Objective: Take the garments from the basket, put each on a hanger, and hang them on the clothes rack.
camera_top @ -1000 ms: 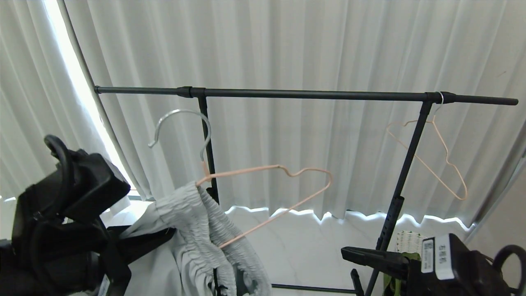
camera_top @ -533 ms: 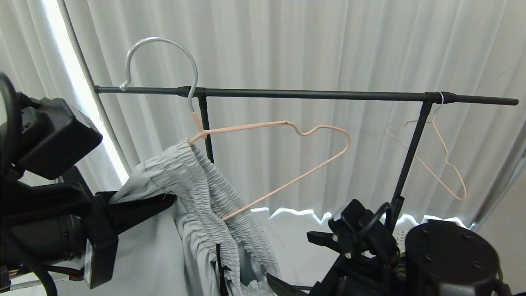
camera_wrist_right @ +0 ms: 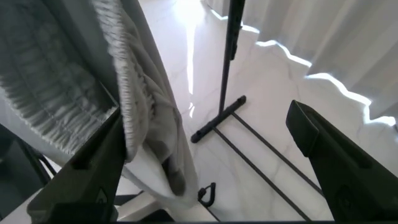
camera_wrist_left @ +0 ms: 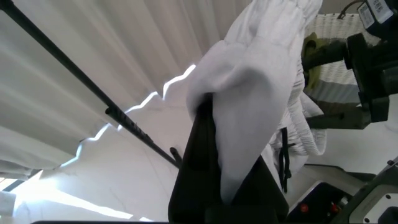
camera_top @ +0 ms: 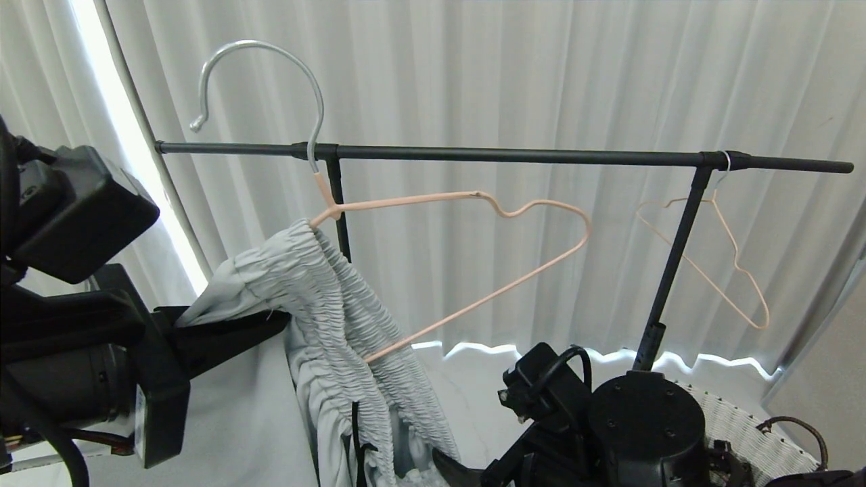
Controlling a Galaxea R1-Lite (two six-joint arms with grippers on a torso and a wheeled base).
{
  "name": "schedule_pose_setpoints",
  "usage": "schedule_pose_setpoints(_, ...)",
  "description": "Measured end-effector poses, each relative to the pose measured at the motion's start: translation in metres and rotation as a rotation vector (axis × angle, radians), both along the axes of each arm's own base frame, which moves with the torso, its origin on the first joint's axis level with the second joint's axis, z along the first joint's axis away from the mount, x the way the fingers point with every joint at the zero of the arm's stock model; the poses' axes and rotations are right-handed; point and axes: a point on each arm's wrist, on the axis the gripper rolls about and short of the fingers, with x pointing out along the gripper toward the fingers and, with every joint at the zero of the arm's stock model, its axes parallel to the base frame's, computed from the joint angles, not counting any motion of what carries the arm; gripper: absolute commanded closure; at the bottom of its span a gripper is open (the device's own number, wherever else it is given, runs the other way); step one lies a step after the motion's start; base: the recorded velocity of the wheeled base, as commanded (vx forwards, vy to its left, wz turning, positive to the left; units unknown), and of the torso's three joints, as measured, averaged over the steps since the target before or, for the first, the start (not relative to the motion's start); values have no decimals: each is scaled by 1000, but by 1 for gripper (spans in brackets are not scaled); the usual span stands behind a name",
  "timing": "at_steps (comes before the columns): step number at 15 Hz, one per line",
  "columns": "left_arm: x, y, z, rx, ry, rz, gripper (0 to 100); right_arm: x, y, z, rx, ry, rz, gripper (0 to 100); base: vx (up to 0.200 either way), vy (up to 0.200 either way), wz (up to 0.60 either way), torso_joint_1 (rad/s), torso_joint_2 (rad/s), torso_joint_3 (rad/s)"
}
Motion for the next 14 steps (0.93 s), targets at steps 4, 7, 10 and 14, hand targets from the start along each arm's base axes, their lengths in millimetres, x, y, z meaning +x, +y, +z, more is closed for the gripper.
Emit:
schedule_pose_setpoints(4,-1,1,-1,2,1,1,100,3,-5,-4,-32,-24,-91,100,0,0,0,0,0,0)
schedule_pose_setpoints(7,-3,2,-9,19,17,-1,100,16,-14,-5,-45,-35,-157,100,0,0,0,0,0,0)
schedule_pose_setpoints(10,-10,7,-26,57,48,-4,100,34,-31,1,-51,-62,-233,100,0,0,0,0,0,0)
schedule_pose_setpoints(14,-22,17,-52,162,50,-43,100,52,-51,9,-61,-99,-307,100,0,0,0,0,0,0)
